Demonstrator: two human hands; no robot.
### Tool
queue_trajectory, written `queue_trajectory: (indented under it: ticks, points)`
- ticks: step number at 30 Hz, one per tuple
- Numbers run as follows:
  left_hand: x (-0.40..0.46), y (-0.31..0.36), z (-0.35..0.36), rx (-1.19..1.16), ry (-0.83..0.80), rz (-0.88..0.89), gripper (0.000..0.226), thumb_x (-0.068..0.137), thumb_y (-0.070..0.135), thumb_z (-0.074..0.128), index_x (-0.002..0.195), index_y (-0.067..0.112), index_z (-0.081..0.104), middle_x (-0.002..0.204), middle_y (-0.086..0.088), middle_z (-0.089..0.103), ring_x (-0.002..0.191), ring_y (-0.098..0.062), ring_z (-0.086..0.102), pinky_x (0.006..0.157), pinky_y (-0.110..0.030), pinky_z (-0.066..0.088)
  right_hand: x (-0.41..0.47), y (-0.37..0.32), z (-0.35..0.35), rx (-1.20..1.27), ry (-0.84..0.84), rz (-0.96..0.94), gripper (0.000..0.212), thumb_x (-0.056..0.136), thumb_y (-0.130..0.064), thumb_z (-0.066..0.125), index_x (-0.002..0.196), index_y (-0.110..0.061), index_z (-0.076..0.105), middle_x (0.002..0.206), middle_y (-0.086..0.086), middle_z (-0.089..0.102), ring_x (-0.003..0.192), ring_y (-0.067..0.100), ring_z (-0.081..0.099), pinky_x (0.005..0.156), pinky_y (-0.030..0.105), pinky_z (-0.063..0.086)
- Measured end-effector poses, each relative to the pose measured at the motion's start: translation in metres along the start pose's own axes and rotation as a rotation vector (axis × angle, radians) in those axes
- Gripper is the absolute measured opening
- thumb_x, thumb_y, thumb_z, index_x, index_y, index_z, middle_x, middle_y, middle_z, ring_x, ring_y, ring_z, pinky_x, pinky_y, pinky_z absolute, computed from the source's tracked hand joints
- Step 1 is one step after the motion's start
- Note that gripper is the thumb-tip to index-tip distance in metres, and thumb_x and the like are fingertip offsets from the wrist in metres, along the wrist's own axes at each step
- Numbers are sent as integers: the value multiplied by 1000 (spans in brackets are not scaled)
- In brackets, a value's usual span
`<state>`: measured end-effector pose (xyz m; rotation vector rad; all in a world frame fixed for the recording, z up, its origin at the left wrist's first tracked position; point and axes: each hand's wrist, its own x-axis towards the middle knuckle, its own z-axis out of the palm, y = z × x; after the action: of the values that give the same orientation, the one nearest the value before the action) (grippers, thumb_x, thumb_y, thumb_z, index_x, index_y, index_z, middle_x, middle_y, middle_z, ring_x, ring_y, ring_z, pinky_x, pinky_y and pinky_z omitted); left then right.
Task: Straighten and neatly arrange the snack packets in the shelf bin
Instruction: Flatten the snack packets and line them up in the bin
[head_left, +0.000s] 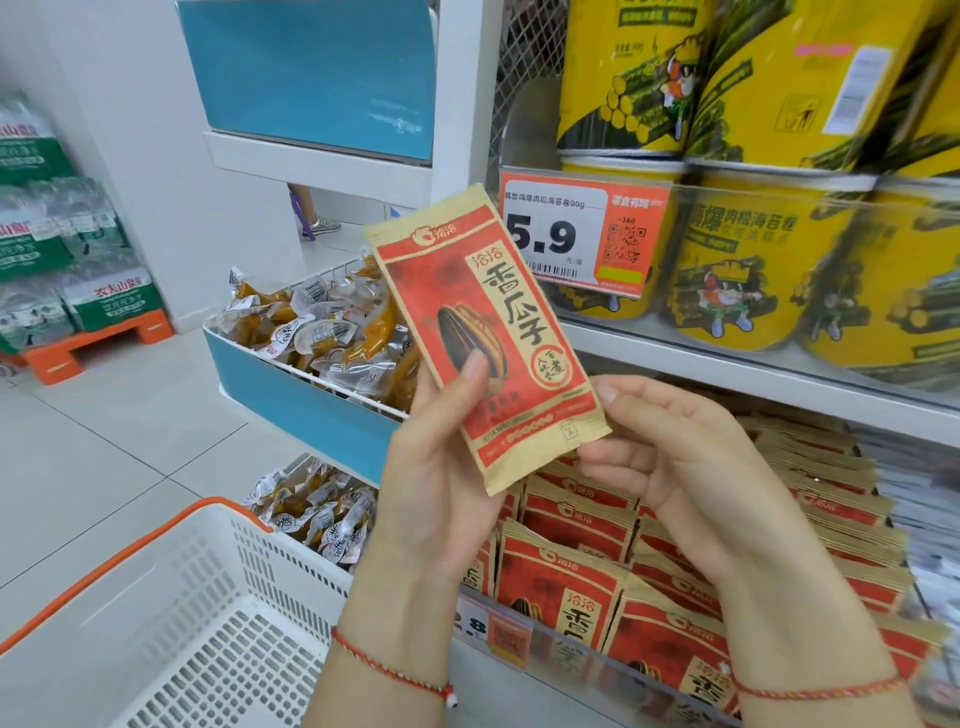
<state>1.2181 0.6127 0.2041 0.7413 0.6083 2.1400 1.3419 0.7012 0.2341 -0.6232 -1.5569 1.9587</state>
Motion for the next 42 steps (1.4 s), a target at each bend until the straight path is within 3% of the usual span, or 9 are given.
queue_trajectory:
  ticks: [4,6,11,14,19,28,34,38,42]
  points:
    - [-5,-4,10,179,26,-15,63,83,28,68,139,9,48,122,-15,66,117,-32,62,102,-55,47,2,4,2,-339,108,-68,19,95,-28,52,100,-18,68,78,-1,75,66,10,70,58,21,56]
    - [-7,-4,13,450,89,-1,53,85,26,66,136,21,53,120,-3,70,112,-21,66,99,-50,51,3,3,-1,-440,252,-183,22,95,-36,49,95,-24,68,81,-8,74,76,6,69,64,23,56]
    - [-8,-9,16,1039,-1,172,72,90,6,64,146,44,38,124,23,60,112,10,56,94,-17,46,-5,-6,4,-296,227,-425,44,76,-67,58,111,-40,57,110,-18,67,103,-8,60,87,24,52]
    - [-6,-16,13,1149,-90,151,77,79,12,59,145,46,39,128,16,59,120,1,54,100,-28,45,-2,-1,8,-203,205,-447,58,68,-63,64,119,-38,51,121,-10,64,110,-3,60,91,23,51]
    - [-7,-18,12,1128,-107,121,76,74,12,60,139,49,45,127,13,61,118,-1,57,101,-35,47,-1,1,12,-113,284,-509,41,75,-49,67,108,-29,53,116,-1,64,94,-8,63,77,8,46]
    - [-8,-15,12,1101,-146,77,77,77,11,62,143,44,43,129,11,59,118,0,56,99,-27,45,1,3,14,-17,215,-550,30,79,-35,60,106,-26,52,114,8,63,88,-7,63,74,8,46]
    - [-10,-13,13,1057,-178,72,74,78,18,67,142,47,43,123,12,62,108,2,60,91,-20,44,0,1,11,-3,215,-537,30,81,-34,61,109,-23,57,110,6,64,94,4,65,77,15,49]
    - [-13,-9,16,959,-316,-73,78,79,36,72,146,48,33,130,17,59,100,0,65,82,-20,52,1,0,6,29,256,-463,34,78,-41,61,106,-22,61,99,-3,67,91,9,64,80,26,51]
    - [-12,-5,14,938,-256,-40,76,75,40,74,143,48,40,131,14,60,118,-5,59,98,-29,50,-2,-3,1,4,187,-390,53,80,-54,66,116,-15,61,107,3,69,96,13,67,84,32,51]
